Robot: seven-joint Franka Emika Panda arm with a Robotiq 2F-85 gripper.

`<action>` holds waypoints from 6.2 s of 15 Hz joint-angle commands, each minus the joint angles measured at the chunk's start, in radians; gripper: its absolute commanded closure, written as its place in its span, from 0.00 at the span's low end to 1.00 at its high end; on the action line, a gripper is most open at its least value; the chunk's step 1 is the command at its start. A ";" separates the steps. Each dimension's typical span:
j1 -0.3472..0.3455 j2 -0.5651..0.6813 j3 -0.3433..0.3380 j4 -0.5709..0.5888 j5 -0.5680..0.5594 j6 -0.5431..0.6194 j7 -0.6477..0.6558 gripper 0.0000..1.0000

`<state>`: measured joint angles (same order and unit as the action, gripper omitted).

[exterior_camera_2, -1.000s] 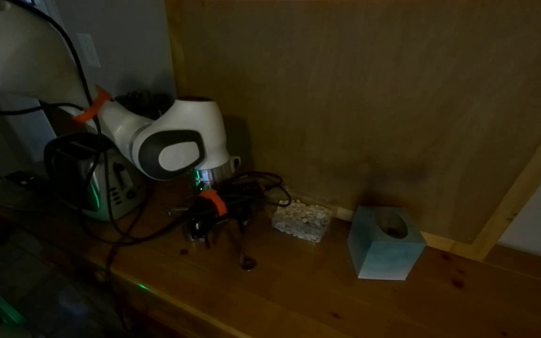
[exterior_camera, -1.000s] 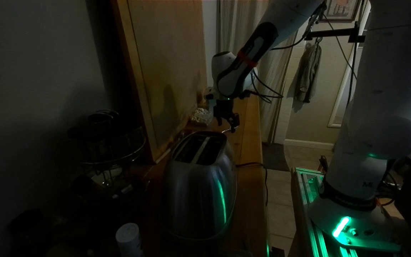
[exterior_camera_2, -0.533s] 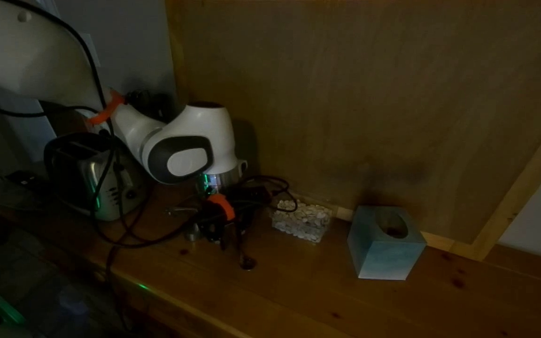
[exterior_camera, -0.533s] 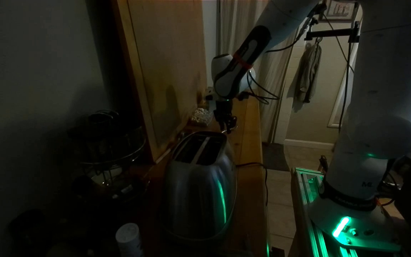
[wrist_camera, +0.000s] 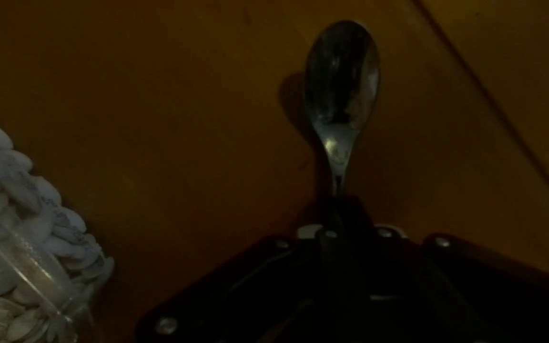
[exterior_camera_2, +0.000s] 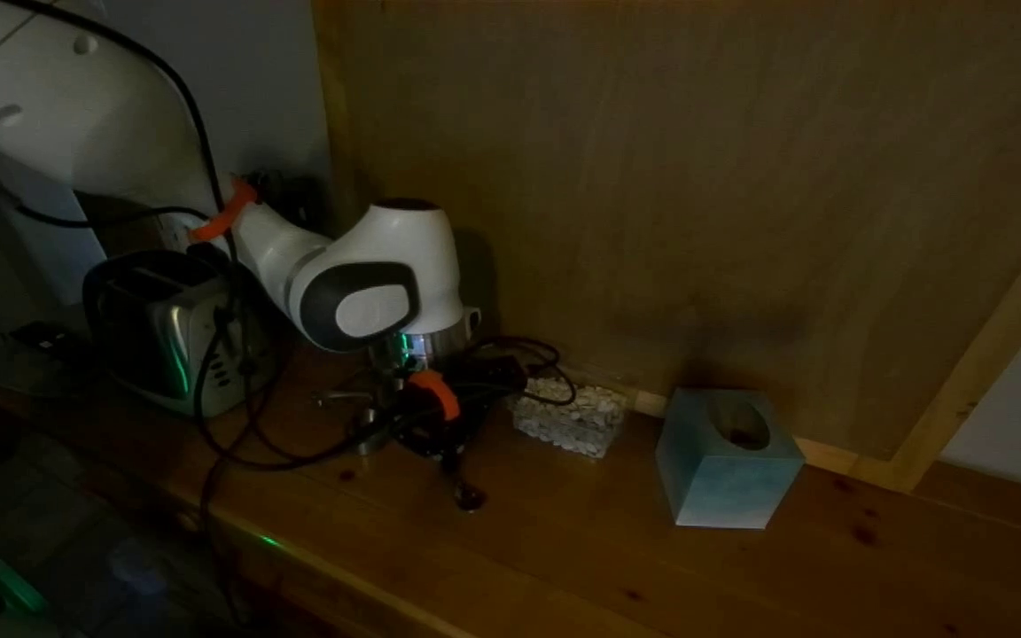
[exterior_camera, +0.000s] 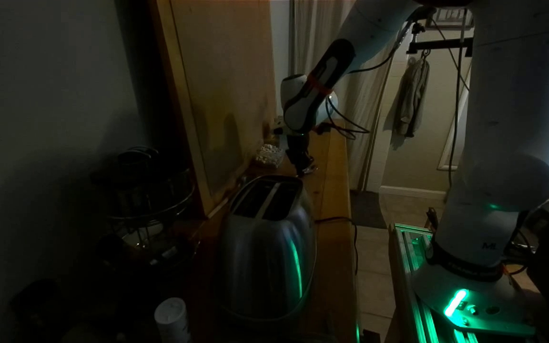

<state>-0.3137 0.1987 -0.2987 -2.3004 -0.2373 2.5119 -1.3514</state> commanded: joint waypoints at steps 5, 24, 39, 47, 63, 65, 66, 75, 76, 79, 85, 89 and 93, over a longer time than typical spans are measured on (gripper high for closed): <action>-0.046 -0.061 0.020 -0.005 0.007 0.021 -0.181 0.98; -0.026 -0.153 0.042 0.051 0.310 -0.051 -0.760 0.98; -0.097 -0.098 -0.070 0.370 0.757 -0.561 -1.419 0.98; -0.080 -0.150 -0.059 0.306 0.695 -0.517 -1.354 0.98; -0.170 0.123 -0.002 0.547 0.945 -0.628 -1.402 0.98; -0.181 0.151 0.006 0.571 0.959 -0.627 -1.383 0.98; -0.190 0.163 0.011 0.587 0.973 -0.634 -1.377 0.98; -0.255 0.275 0.040 0.670 1.047 -0.648 -1.349 0.98; -0.264 0.287 0.044 0.673 1.058 -0.651 -1.350 0.98; -0.292 0.319 0.056 0.696 1.083 -0.663 -1.346 0.98; -0.341 0.372 0.087 0.736 1.131 -0.732 -1.338 0.98; -0.363 0.412 0.099 0.773 1.138 -0.783 -1.331 0.98; -0.369 0.444 0.106 0.812 1.123 -0.785 -1.332 0.98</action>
<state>-0.6622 0.5959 -0.2084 -1.5590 0.8726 1.7529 -2.6987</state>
